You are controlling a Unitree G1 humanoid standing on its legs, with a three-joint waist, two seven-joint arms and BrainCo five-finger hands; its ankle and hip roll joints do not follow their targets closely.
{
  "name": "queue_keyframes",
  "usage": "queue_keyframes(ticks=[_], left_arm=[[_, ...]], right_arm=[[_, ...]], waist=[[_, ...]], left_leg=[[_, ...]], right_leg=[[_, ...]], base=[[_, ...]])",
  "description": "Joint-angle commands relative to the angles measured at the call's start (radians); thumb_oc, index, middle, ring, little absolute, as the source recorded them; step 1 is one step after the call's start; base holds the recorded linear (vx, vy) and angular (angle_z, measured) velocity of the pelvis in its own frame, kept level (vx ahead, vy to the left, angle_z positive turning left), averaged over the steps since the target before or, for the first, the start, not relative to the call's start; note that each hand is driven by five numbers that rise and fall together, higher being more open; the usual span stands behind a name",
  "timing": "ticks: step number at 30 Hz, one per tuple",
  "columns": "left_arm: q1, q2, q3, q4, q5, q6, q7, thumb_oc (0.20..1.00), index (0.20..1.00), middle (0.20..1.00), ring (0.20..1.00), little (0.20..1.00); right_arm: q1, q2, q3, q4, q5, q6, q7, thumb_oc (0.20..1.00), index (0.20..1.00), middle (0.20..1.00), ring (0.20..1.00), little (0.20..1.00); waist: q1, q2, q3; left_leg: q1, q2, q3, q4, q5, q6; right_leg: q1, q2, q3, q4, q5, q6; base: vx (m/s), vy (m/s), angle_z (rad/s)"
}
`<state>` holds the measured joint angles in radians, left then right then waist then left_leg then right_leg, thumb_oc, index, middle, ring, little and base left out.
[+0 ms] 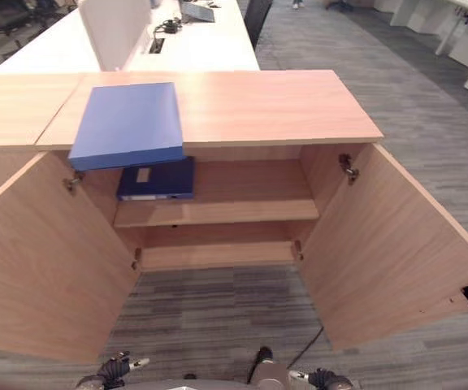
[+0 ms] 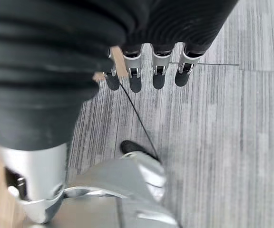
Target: Put the empty folder in the office cabinet
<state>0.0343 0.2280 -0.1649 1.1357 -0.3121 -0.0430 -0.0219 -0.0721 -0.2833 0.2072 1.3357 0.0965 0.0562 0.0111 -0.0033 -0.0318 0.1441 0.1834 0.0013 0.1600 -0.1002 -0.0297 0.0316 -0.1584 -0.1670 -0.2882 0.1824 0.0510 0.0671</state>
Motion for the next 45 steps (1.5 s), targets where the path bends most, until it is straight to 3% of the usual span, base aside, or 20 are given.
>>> queue_keyframes(ticks=[1,2,5,6,7,8,9,10,12,13,14,15,16,22,37,43,45], left_arm=[[-0.036,0.004,-0.014,-0.029,-0.036,-0.021,-0.010,1.000,1.000,1.000,1.000,1.000],[-0.026,-0.005,-0.026,-0.048,-0.036,-0.015,-0.017,1.000,1.000,1.000,1.000,1.000],[-0.021,-0.005,-0.032,-0.054,-0.038,-0.013,-0.017,1.000,1.000,1.000,1.000,1.000],[-0.021,0.006,-0.055,-0.117,-0.054,0.000,-0.020,1.000,1.000,1.000,1.000,1.000],[-0.021,0.006,-0.055,-0.117,-0.054,0.000,-0.020,1.000,1.000,1.000,1.000,1.000],[-0.018,0.012,-0.067,-0.188,-0.071,0.006,-0.014,1.000,1.000,1.000,1.000,1.000],[-0.016,0.013,-0.072,-0.208,-0.071,0.007,-0.008,1.000,1.000,1.000,1.000,1.000],[-0.011,0.016,-0.074,-0.230,-0.081,0.006,-0.007,1.000,1.000,1.000,1.000,1.000],[0.001,0.017,-0.075,-0.257,-0.095,0.013,-0.013,1.000,1.000,1.000,1.000,1.000],[0.026,0.026,-0.071,-0.285,-0.098,0.019,-0.023,1.000,1.000,1.000,1.000,1.000],[0.036,0.035,-0.067,-0.313,-0.103,0.023,-0.030,1.000,1.000,1.000,1.000,1.000],[0.036,0.035,-0.067,-0.313,-0.103,0.023,-0.030,1.000,1.000,1.000,1.000,1.000],[0.045,0.046,-0.065,-0.334,-0.103,0.025,-0.033,1.000,1.000,1.000,1.000,1.000],[0.047,0.045,-0.062,-0.339,-0.082,0.034,-0.044,1.000,1.000,1.000,1.000,1.000],[0.020,0.044,-0.006,-0.202,0.019,0.034,0.045,1.000,1.000,1.000,1.000,1.000],[0.125,0.113,0.088,-0.502,0.021,0.027,0.079,1.000,1.000,1.000,1.000,1.000],[0.189,0.128,0.176,-0.620,0.003,0.006,0.108,1.000,1.000,1.000,1.000,1.000]], right_arm=[[-0.032,0.022,0.066,0.044,-0.010,-0.001,0.007,1.000,1.000,1.000,1.000,1.000],[-0.028,0.022,0.073,0.048,-0.014,-0.003,0.007,1.000,1.000,1.000,1.000,1.000],[-0.028,0.023,0.076,0.047,-0.013,-0.006,0.007,1.000,1.000,1.000,1.000,1.000],[-0.029,0.025,0.083,0.037,0.001,-0.006,0.003,1.000,1.000,1.000,1.000,1.000],[-0.029,0.025,0.083,0.037,0.001,-0.006,0.003,1.000,1.000,1.000,1.000,1.000],[-0.043,0.012,0.085,0.024,0.008,-0.002,-0.003,1.000,1.000,1.000,1.000,1.000],[-0.046,0.006,0.087,0.020,0.009,0.001,-0.007,1.000,1.000,1.000,1.000,1.000],[-0.050,0.001,0.091,0.019,0.007,0.004,-0.008,1.000,1.000,1.000,1.000,1.000],[-0.051,-0.004,0.092,0.021,0.000,0.008,-0.009,1.000,1.000,1.000,1.000,1.000],[-0.044,-0.015,0.095,0.022,-0.016,0.012,-0.006,1.000,1.000,1.000,1.000,1.000],[-0.041,-0.022,0.093,0.020,-0.019,0.011,-0.003,1.000,1.000,1.000,1.000,1.000],[-0.041,-0.022,0.093,0.020,-0.019,0.011,-0.003,1.000,1.000,1.000,1.000,1.000],[-0.040,-0.033,0.085,0.018,-0.023,0.011,-0.001,1.000,1.000,1.000,1.000,1.000],[-0.012,-0.031,0.061,0.035,-0.028,0.015,0.004,1.000,1.000,1.000,1.000,1.000],[-0.016,0.007,0.095,0.021,-0.039,0.020,-0.007,1.000,1.000,1.000,1.000,1.000],[-0.018,0.009,0.075,0.017,-0.035,0.020,-0.025,1.000,1.000,1.000,1.000,1.000],[-0.017,0.015,0.065,0.013,-0.031,0.018,-0.028,1.000,1.000,1.000,1.000,1.000]], waist=[[0.027,-0.002,0.009],[0.027,0.000,-0.022],[0.026,-0.004,-0.025],[0.026,-0.029,-0.003],[0.025,-0.030,-0.004],[0.037,-0.033,0.037],[0.041,-0.033,0.046],[0.046,-0.032,0.048],[0.051,-0.040,0.047],[0.066,-0.049,0.037],[0.073,-0.046,0.032],[0.073,-0.046,0.032],[0.081,-0.028,0.012],[0.069,-0.008,-0.045],[0.097,-0.030,-0.053],[0.133,-0.048,-0.029],[0.159,-0.056,-0.013]], left_leg=[[-0.016,-0.074,-0.115,0.013,-0.073,0.012],[-0.001,-0.042,-0.116,0.013,-0.079,-0.001],[-0.009,-0.026,-0.119,0.055,-0.098,-0.009],[-0.140,0.014,-0.088,0.341,-0.135,-0.053],[-0.141,0.014,-0.089,0.341,-0.135,-0.053],[-0.278,0.044,-0.095,0.618,-0.062,-0.073],[-0.336,0.054,-0.092,0.699,-0.036,-0.071],[-0.354,0.080,-0.088,0.700,-0.034,-0.074],[-0.362,0.099,-0.061,0.646,-0.012,-0.064],[-0.355,0.108,-0.061,0.500,-0.021,-0.059],[-0.333,0.106,-0.069,0.391,0.004,-0.064],[-0.332,0.106,-0.069,0.390,0.004,-0.064],[-0.285,0.099,-0.106,0.210,0.043,-0.074],[-0.167,0.068,-0.123,0.040,0.066,-0.078],[-0.154,0.031,-0.141,0.013,0.039,-0.060],[-0.177,0.034,-0.172,0.013,0.050,-0.061],[-0.198,0.036,-0.194,0.013,0.059,-0.065]], right_leg=[[0.062,0.023,0.041,-0.144,0.063,0.059],[0.098,0.044,0.019,-0.172,0.048,0.051],[0.113,0.053,0.018,-0.175,0.035,0.042],[0.160,0.064,0.010,-0.186,0.001,0.010],[0.159,0.064,0.009,-0.186,0.001,0.010],[0.183,0.071,-0.008,-0.186,-0.016,-0.024],[0.188,0.076,-0.016,-0.187,-0.026,-0.036],[0.204,0.083,-0.018,-0.189,-0.047,-0.031],[0.205,0.071,-0.024,-0.190,-0.043,-0.032],[0.221,0.058,-0.017,-0.202,-0.046,-0.019],[0.229,0.059,-0.014,-0.209,-0.045,-0.011],[0.229,0.059,-0.014,-0.209,-0.045,-0.011],[0.235,0.069,-0.003,-0.216,-0.048,-0.003],[0.268,0.065,-0.005,-0.269,-0.034,0.019],[0.255,0.035,-0.006,-0.270,-0.021,0.050],[0.247,0.038,-0.040,-0.270,-0.022,0.052],[0.238,0.041,-0.060,-0.270,-0.024,0.051]], base=[[0.27,-0.216,0.23],[0.20,-0.161,0.08],[0.16,-0.213,0.08],[0.05,-0.240,0.24],[0.00,-0.362,0.29],[-0.06,-0.165,0.27],[0.02,-0.201,0.13],[0.07,-0.070,0.04],[0.09,0.019,0.11],[0.18,0.092,0.11],[0.18,0.092,0.05],[0.17,0.129,-0.12],[0.16,0.120,-0.13],[0.14,0.110,-0.06],[0.04,0.055,0.01],[-0.03,-0.039,0.16],[-0.07,-0.089,0.31]])
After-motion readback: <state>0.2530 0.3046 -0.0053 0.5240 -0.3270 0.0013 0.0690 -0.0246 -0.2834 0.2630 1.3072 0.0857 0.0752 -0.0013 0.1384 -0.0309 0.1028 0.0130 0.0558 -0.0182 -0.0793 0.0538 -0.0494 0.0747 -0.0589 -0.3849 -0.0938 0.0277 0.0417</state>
